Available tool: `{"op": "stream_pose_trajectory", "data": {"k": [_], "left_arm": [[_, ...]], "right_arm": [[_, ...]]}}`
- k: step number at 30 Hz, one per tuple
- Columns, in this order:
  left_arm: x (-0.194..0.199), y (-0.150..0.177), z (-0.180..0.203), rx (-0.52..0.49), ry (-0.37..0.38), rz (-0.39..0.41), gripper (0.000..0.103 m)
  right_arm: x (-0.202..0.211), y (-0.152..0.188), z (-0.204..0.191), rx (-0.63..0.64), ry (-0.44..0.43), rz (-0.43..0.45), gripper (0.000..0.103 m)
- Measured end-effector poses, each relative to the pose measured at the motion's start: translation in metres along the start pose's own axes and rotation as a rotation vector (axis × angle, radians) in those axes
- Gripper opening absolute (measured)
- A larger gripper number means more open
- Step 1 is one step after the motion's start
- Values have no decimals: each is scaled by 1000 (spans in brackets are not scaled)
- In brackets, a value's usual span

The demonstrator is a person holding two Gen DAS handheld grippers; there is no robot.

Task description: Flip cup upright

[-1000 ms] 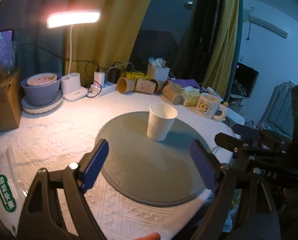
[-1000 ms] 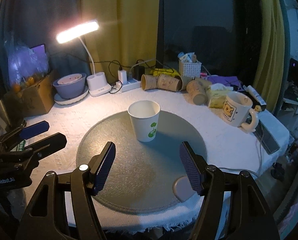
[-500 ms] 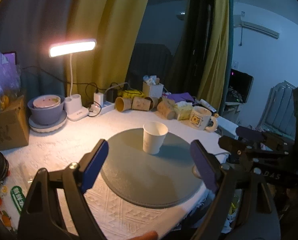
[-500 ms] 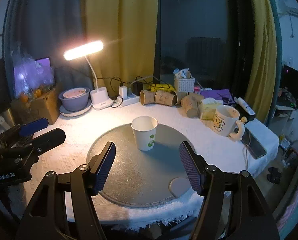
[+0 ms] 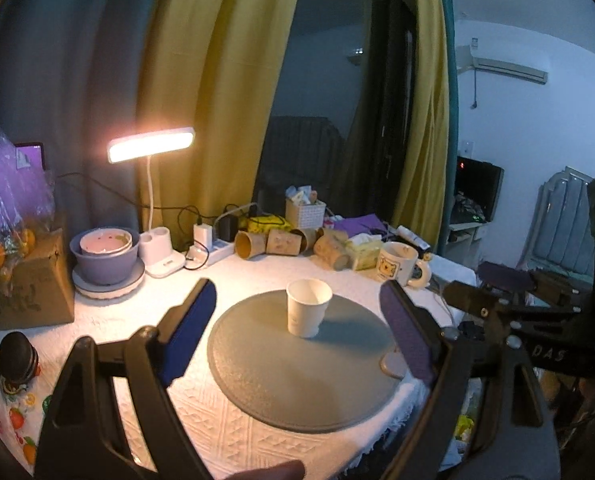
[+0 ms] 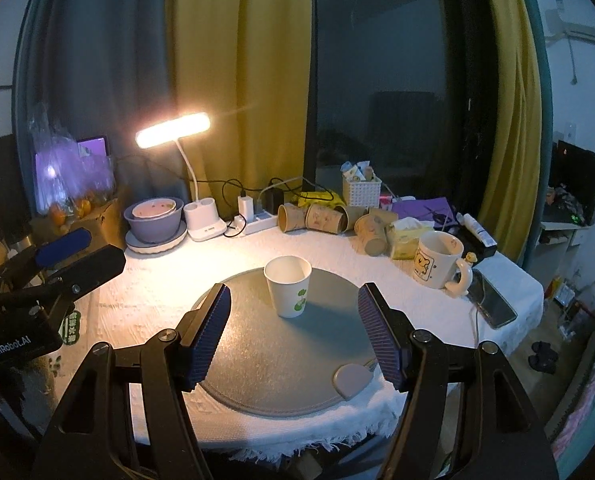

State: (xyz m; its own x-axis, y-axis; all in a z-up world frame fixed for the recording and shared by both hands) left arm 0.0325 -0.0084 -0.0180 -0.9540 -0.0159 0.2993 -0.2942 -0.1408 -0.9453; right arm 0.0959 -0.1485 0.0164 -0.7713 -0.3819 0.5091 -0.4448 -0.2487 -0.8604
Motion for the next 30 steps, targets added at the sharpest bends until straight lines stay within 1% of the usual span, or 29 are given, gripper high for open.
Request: {"op": "stream_pose_trajectory", "data": {"k": [30], "left_arm": [[1,0,2,-8,2,-4,85]], "right_arm": [[0,0,3,-2,-1,1,69]]}}
Point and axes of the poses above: each gripper's, at about its wrist camera, not at the fingertips, and x roughly against the way its jaws point, z to its right, y to its underside, the point moved 4 cm from there along -x, roughly the way its jaws point, and after that the axes turned 1 degree about -z, right-handed, at the moved point
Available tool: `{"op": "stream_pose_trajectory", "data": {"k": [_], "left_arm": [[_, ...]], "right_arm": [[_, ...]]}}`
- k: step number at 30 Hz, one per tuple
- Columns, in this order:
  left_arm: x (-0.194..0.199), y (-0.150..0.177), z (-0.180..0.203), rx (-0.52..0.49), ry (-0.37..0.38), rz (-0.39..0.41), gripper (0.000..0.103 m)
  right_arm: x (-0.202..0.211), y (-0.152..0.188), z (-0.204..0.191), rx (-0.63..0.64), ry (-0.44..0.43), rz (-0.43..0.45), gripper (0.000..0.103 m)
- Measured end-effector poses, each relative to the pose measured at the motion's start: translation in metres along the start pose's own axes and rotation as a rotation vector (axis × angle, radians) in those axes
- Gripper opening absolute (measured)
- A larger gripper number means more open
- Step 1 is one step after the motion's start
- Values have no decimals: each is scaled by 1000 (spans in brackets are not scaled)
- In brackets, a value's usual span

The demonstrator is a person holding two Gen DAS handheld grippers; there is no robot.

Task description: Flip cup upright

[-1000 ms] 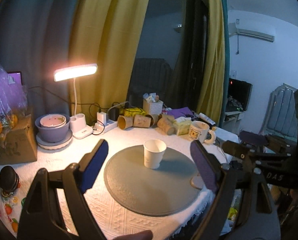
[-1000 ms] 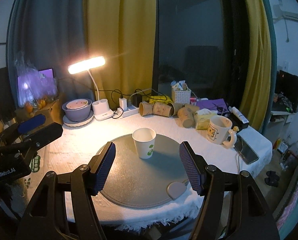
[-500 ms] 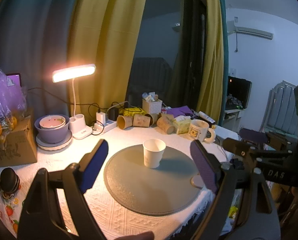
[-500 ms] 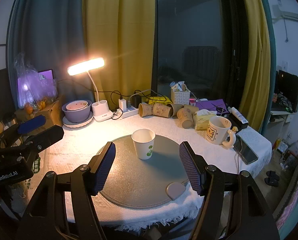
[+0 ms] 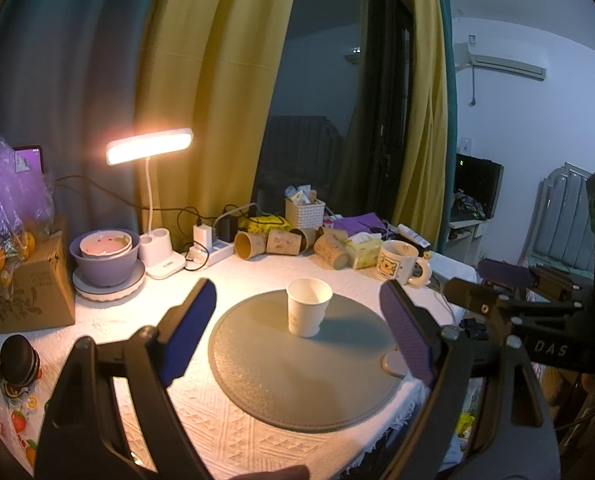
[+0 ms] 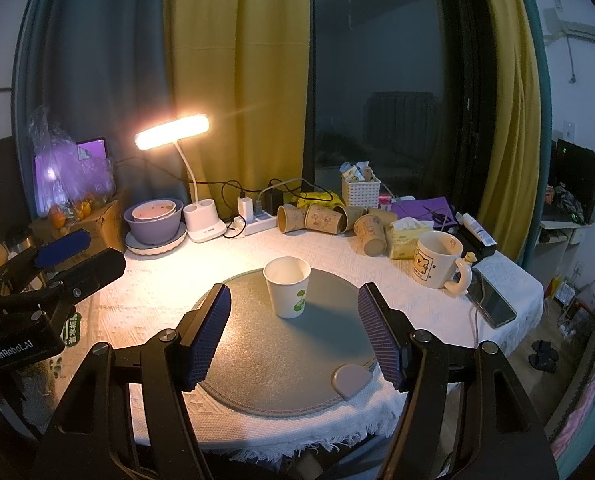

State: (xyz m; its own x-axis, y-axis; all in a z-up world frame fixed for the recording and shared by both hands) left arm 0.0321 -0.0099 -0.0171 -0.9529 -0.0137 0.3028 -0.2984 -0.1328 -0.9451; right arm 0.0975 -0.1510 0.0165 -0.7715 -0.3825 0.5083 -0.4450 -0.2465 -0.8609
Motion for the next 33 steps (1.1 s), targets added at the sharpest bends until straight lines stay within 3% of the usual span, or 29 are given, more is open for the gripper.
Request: {"op": "stream_pose_trajectory", "data": {"k": [33], "left_arm": [[0,-1,-2,-1,1,1,85]], "right_arm": [[0,0,0,-1,0,-1,69]]}}
Point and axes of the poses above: each gripper's, at about its wrist camera, not at the fingertips, and x roughly against the way its jaws point, z to its right, y to its underside, the point moved 4 cm from there along -x, roughly the way its jaws point, and after that the axes turned 1 degree about -z, right-handed, at the moved point
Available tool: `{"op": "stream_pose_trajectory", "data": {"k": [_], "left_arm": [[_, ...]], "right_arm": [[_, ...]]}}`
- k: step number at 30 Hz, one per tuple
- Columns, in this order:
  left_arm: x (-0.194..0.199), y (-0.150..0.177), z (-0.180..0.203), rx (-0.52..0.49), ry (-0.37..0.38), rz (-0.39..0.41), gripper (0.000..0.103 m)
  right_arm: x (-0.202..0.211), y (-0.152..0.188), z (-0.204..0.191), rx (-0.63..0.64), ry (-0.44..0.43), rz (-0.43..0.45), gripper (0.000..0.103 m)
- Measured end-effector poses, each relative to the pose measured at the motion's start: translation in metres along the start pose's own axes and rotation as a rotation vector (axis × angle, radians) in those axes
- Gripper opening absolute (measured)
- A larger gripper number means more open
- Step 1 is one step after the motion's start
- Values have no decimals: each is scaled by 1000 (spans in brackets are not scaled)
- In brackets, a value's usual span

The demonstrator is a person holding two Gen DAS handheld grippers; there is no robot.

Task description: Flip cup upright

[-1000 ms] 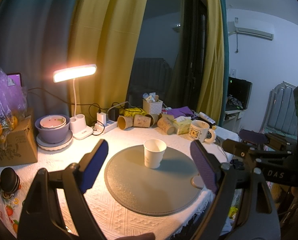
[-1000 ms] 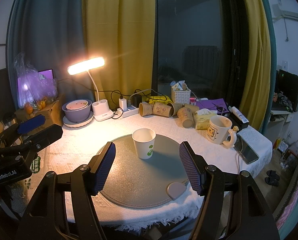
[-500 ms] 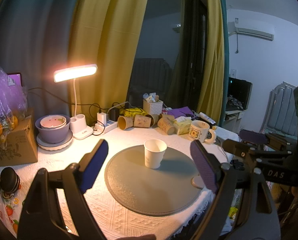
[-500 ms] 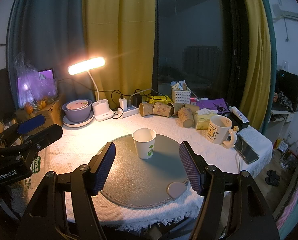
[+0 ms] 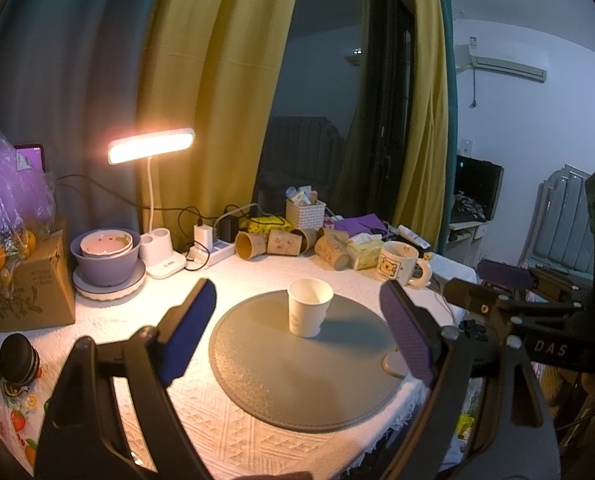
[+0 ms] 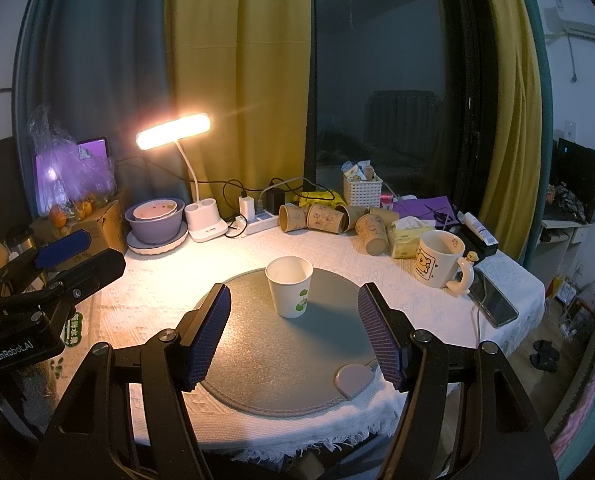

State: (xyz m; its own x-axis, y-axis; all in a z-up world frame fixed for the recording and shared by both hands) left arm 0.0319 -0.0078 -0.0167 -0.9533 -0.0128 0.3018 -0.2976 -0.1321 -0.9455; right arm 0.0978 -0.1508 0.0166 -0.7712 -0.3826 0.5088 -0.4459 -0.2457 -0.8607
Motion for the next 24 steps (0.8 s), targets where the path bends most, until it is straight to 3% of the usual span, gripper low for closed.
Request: {"op": "stream_pose_trajectory", "data": {"k": [24], "left_arm": [[2,0,2,0,13,14,85]], "right_arm": [[0,0,0,2,-1,0,69]]}}
Point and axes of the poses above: each gripper's, at about its wrist camera, not at the fingertips, and x roughly against the way its jaws point, z to its right, y to its underside, the point moved 4 cm from there along -x, roughly the way its jaws point, and after that the axes turned 1 degree about -z, right-handed, at the moved point
